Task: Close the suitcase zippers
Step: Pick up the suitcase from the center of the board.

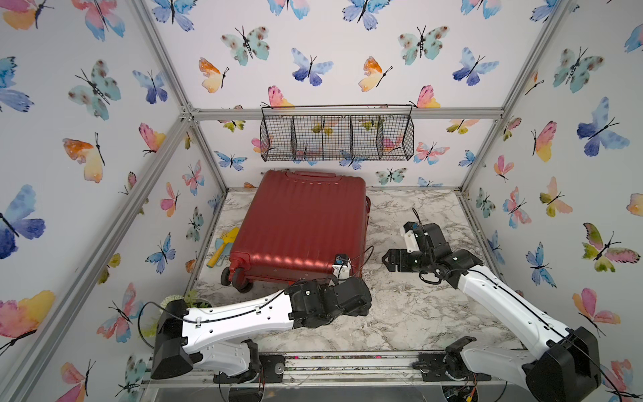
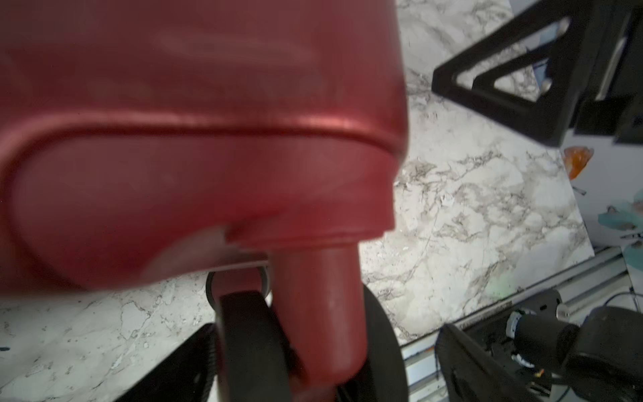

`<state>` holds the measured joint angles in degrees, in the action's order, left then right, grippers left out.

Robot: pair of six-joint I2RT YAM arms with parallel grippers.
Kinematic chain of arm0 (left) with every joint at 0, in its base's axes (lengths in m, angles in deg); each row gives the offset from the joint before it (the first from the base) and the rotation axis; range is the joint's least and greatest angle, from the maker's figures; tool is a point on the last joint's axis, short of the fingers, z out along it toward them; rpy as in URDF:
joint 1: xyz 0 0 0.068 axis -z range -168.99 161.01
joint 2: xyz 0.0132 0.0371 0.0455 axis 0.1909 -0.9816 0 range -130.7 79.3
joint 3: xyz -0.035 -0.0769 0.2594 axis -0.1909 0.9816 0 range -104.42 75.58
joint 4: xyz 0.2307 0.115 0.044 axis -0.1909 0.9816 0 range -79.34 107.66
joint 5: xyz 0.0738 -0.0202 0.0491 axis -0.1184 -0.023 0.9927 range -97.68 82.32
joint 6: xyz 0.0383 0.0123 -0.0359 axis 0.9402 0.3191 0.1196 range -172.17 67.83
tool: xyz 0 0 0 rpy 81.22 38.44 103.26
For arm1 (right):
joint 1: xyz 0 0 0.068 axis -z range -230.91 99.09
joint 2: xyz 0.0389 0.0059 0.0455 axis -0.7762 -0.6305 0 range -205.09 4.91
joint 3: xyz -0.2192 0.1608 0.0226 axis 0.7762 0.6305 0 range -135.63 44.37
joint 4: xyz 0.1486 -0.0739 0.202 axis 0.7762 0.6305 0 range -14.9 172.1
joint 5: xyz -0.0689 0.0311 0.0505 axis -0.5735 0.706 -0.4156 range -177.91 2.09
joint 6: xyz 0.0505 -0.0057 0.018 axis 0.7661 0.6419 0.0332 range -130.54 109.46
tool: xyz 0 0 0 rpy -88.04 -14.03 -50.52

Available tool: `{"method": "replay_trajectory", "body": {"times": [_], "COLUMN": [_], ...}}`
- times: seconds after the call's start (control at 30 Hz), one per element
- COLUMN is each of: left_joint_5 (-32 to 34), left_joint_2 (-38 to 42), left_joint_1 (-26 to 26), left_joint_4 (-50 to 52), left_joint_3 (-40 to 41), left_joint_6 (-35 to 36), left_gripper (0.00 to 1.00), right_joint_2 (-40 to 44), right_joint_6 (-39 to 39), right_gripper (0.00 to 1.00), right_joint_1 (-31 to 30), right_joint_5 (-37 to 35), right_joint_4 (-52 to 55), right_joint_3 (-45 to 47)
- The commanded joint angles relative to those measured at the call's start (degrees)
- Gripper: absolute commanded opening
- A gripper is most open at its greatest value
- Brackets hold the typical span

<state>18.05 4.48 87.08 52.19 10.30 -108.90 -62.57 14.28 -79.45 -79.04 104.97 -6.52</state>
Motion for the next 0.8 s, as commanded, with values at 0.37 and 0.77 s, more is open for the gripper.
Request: {"method": "replay_trajectory", "body": {"times": [0.37, 0.77], "left_joint_5": [16.2, 19.1], "left_joint_2": [-5.0, 0.8], "left_joint_1": [-0.6, -0.6], "left_joint_4": [6.4, -4.6], "left_joint_3": [-8.0, -10.0], "left_joint_6": [16.6, 61.0], "left_gripper": [0.20, 0.00], "right_joint_2": [2.8, 8.1], "right_joint_6": [-7.7, -13.1], "right_gripper": [0.87, 0.70], "right_joint_1": [0.0, -10.0], "right_joint_5": [13.0, 7.8], "right_joint_4": [-12.3, -37.8], "right_joint_3": [10.4, 21.0]}}
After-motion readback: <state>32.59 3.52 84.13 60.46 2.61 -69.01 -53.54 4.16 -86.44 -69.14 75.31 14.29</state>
